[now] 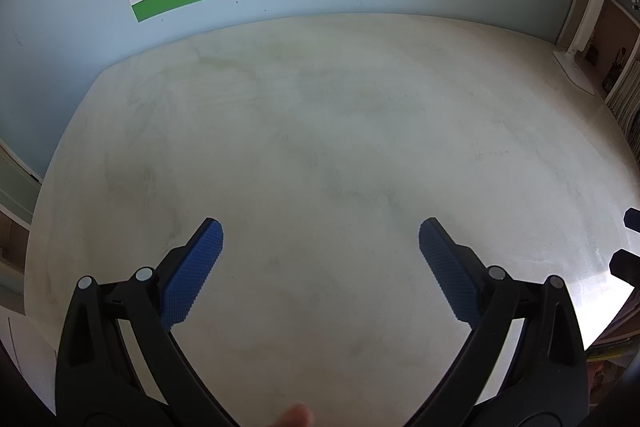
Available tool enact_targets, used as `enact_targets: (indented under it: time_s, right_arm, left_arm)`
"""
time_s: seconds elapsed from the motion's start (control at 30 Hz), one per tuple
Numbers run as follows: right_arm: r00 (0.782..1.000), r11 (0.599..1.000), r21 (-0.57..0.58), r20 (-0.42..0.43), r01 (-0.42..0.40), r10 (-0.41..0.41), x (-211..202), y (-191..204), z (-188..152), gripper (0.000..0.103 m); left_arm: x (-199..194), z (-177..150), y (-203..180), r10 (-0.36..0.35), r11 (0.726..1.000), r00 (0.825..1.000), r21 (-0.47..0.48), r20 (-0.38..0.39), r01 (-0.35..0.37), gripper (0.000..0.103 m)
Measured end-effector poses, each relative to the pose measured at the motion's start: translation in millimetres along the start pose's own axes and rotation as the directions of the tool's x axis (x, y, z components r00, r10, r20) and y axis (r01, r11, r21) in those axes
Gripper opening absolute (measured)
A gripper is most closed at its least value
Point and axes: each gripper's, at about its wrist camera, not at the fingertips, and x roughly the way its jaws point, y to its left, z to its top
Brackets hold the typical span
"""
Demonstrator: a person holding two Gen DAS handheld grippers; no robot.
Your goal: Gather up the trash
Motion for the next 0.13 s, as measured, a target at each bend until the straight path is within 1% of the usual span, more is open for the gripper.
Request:
enact_targets:
  time_s: [0.13]
  right_arm:
    - [1.000, 1.000, 0.000, 0.000, -0.003, 0.003, 1.6, 0.3, 3.1, 0.091]
  left_arm:
    - [3.7, -0.6, 0.3, 0.009, 1.000, 1.000, -0.004, -0.011, -0.009, 0.096]
